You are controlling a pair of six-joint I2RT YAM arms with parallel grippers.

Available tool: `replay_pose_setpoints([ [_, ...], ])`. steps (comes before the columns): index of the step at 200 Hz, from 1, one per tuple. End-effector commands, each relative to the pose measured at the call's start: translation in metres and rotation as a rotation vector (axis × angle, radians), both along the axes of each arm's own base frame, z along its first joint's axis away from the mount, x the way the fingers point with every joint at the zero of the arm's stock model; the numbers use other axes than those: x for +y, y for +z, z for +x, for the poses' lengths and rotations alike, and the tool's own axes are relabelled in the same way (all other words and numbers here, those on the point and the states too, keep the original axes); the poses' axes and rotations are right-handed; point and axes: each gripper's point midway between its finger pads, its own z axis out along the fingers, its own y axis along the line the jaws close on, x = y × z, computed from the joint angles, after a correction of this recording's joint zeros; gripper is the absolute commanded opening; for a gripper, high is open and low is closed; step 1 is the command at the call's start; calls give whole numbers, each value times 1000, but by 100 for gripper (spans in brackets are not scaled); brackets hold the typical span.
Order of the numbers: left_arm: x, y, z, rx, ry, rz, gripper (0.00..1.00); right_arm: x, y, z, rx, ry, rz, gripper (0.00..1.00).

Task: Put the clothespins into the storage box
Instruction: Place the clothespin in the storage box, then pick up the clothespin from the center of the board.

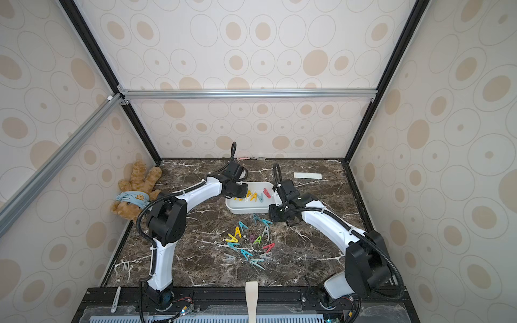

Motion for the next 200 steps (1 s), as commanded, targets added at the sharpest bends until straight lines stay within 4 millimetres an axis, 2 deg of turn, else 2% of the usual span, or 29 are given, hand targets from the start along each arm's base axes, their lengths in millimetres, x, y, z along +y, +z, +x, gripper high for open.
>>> replay_pose_setpoints([
  [1,3,36,0,-52,-3,-30,25,4,12,-4,-25,20,7,21],
  [28,9,53,-16,-88,1,-66,28,7,10,-15,-26,43,-17,22],
  [49,19,61,-35,-122,6,-93,31,11,0,-33,-11,76,-45,23],
  [90,46,65,-73,-156,34,-100,33,23,-20,-90,33,209,-142,26],
  [111,59,69,-88,-181,55,-99,35,36,-25,-124,28,311,-193,33],
  [135,70,74,-98,-199,71,-89,36,47,-36,-154,55,382,-246,37],
  [160,75,75,-103,-208,76,-85,38,55,-55,-175,102,428,-275,39],
  [182,76,72,-105,-199,73,-82,38,56,-74,-184,131,459,-312,39],
  [200,78,70,-106,-196,77,-75,38,53,-82,-184,134,458,-337,39],
])
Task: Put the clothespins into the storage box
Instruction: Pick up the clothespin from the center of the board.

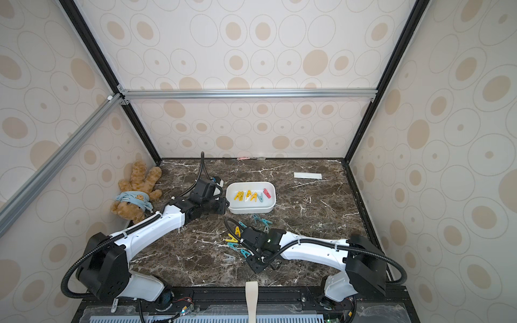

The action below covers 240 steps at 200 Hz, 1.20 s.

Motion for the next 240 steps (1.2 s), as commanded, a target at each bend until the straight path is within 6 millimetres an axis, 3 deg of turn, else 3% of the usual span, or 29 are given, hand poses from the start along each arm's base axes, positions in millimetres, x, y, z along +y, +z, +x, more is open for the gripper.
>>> replay_pose_setpoints([
  [1,6,3,2,-17,28,2,38,-9,-14,-2,-1,-16,-55,39],
  [109,10,-3,-2,-3,37,9,39,-6,-41,7,-19,41,-140,34],
  [162,10,-4,-2,1,42,10,39,-10,-47,7,-21,52,-155,20],
  [189,11,-5,-4,4,47,7,39,-9,-46,6,-19,55,-149,9],
  [240,16,-3,-7,-3,66,7,39,-2,-20,1,-5,79,-78,3],
])
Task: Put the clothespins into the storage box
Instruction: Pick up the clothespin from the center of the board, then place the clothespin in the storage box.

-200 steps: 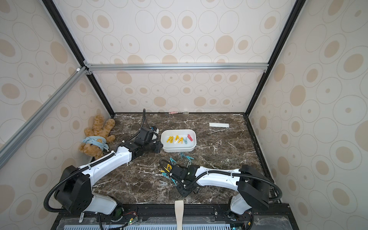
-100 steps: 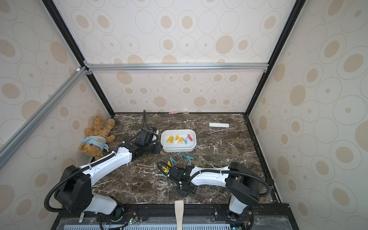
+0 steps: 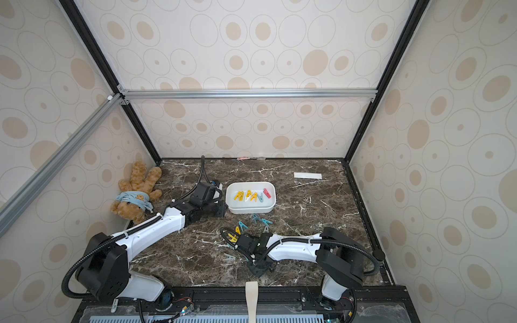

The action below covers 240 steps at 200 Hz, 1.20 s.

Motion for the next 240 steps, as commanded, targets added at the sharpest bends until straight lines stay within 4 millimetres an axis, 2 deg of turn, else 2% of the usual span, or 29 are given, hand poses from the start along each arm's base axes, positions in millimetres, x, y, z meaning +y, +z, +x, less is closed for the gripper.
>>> replay_pose_setpoints([
  [1,8,12,1,-29,40,-10,39,6,24,-4,7,22,52,4],
  [29,11,13,1,-46,71,-27,39,25,60,-11,70,32,215,3],
  [47,14,17,2,-69,105,-48,39,38,90,1,124,-19,341,2],
  [59,18,19,4,-82,135,-53,39,44,109,16,144,-60,408,2],
  [94,26,32,3,-121,178,-79,39,45,149,88,143,-208,584,1],
  [123,31,36,0,-131,184,-68,39,31,159,168,66,-308,610,0],
  [152,35,32,-4,-120,178,-40,39,30,150,228,28,-329,590,0],
  [171,36,26,-7,-99,173,-23,39,29,130,259,5,-333,524,0],
  [208,38,14,-15,-56,177,-13,40,22,91,300,-10,-395,438,0],
  [240,38,5,-18,-16,183,-13,40,19,67,323,-36,-417,369,1],
])
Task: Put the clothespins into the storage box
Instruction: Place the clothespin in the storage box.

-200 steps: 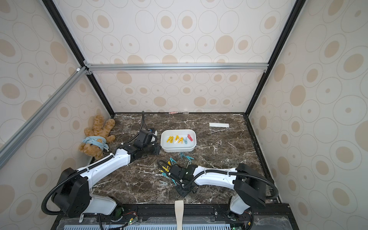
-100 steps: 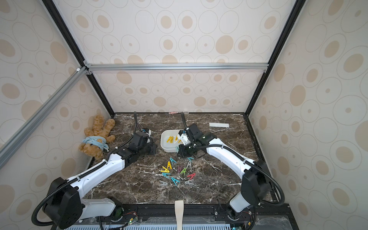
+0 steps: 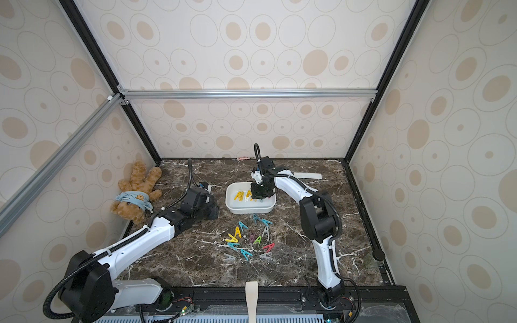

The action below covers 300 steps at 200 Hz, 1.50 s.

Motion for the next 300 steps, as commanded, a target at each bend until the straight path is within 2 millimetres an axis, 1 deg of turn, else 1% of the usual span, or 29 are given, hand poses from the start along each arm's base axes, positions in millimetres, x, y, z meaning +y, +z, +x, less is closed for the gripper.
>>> replay_pose_setpoints([
  [1,6,-9,-4,45,29,4,40,-9,-5,15,-28,-12,-71,1],
  [19,3,-16,-7,83,19,3,40,-10,-21,21,5,-22,-85,1],
  [36,0,-22,-9,118,7,-1,40,-11,-29,24,27,-29,-92,3],
  [50,-3,-24,-10,132,-5,-8,42,-10,-28,25,26,-29,-87,6],
  [73,-2,-26,-11,149,-8,5,47,-11,-21,26,5,-27,-88,17],
  [88,-3,-26,-11,154,-12,10,50,-11,-10,25,-12,-18,-78,22],
  [108,-4,-25,-11,157,-25,9,51,-11,7,22,-38,-6,-60,23],
  [146,-11,-30,-13,195,-67,14,53,-16,43,11,-88,0,-39,27],
  [175,-18,-38,-16,235,-122,18,53,-15,72,-4,-123,8,2,29],
  [191,-22,-44,-21,262,-157,15,50,-13,83,-19,-148,20,16,29],
  [211,-30,-54,-28,284,-213,20,47,-11,80,-40,-162,23,34,30],
  [227,-35,-66,-40,325,-251,44,46,-10,76,-59,-141,29,57,30],
  [251,-49,-75,-55,343,-299,42,45,-15,58,-82,-112,15,41,30],
  [268,-52,-81,-63,361,-303,63,45,-18,50,-90,-93,9,41,30],
  [300,-54,-95,-83,408,-287,92,45,-18,48,-94,-86,15,44,29],
])
